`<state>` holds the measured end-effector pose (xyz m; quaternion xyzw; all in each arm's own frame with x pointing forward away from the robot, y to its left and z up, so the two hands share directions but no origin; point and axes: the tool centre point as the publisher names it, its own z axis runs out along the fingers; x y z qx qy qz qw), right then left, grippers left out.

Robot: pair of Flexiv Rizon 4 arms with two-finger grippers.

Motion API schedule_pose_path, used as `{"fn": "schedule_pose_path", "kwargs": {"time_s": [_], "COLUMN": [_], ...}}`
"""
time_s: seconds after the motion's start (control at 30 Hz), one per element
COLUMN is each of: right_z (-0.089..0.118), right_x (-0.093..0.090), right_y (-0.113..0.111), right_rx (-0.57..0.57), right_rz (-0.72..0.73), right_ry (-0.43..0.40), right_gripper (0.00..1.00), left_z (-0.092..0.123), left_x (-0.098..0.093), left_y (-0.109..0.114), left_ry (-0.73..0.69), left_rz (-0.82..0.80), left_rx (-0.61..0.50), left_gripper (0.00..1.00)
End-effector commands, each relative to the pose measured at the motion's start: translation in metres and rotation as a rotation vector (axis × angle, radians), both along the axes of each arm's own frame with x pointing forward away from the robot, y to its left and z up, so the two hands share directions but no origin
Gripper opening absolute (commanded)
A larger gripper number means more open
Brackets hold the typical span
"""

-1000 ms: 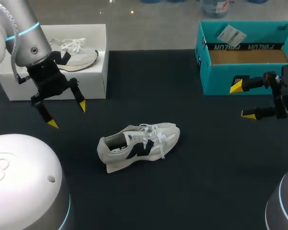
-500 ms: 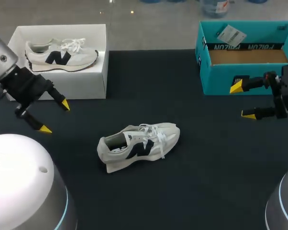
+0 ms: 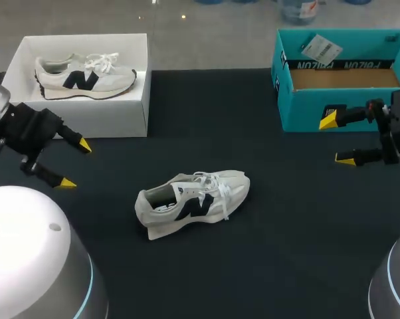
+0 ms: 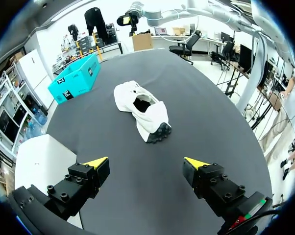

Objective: Take the shoe out of the shoebox, open the shoe tongue, remove and reinsert the insole, then place the shoe into the shoebox

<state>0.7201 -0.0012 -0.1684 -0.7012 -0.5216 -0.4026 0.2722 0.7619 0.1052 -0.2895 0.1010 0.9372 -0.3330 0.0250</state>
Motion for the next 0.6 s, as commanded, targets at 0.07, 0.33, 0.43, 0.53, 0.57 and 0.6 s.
{"fn": "schedule_pose_path", "kwargs": {"time_s": [0.07,0.33,0.43,0.53,0.57,0.6], "right_z": [0.0,0.0,0.0,0.0,0.0,0.0], "right_x": [-0.001,-0.001,-0.001,-0.001,-0.001,-0.001], "right_y": [0.001,0.001,0.001,0.001,0.001,0.001], "right_rx": [-0.004,-0.004,-0.004,-0.004,-0.004,-0.004], "right_rz": [-0.003,-0.003,-0.003,-0.003,-0.003,-0.003], "right_ry": [0.002,0.002,0.002,0.002,0.002,0.002], "right_gripper": [1.0,1.0,1.0,1.0,1.0,1.0], "left_z": [-0.012,-0.036,-0.044,-0.054,-0.057,-0.059], "left_x": [0.002,0.002,0.0,-0.001,-0.001,-0.001], "left_y": [0.013,0.028,0.03,0.033,0.033,0.033], "left_ry": [0.082,0.155,0.165,0.177,0.178,0.186], "left_rz": [-0.009,-0.011,-0.013,-0.017,-0.009,0.005], "left_rx": [-0.089,-0.186,-0.24,-0.286,-0.289,-0.298], "left_gripper": [1.0,1.0,1.0,1.0,1.0,1.0]}}
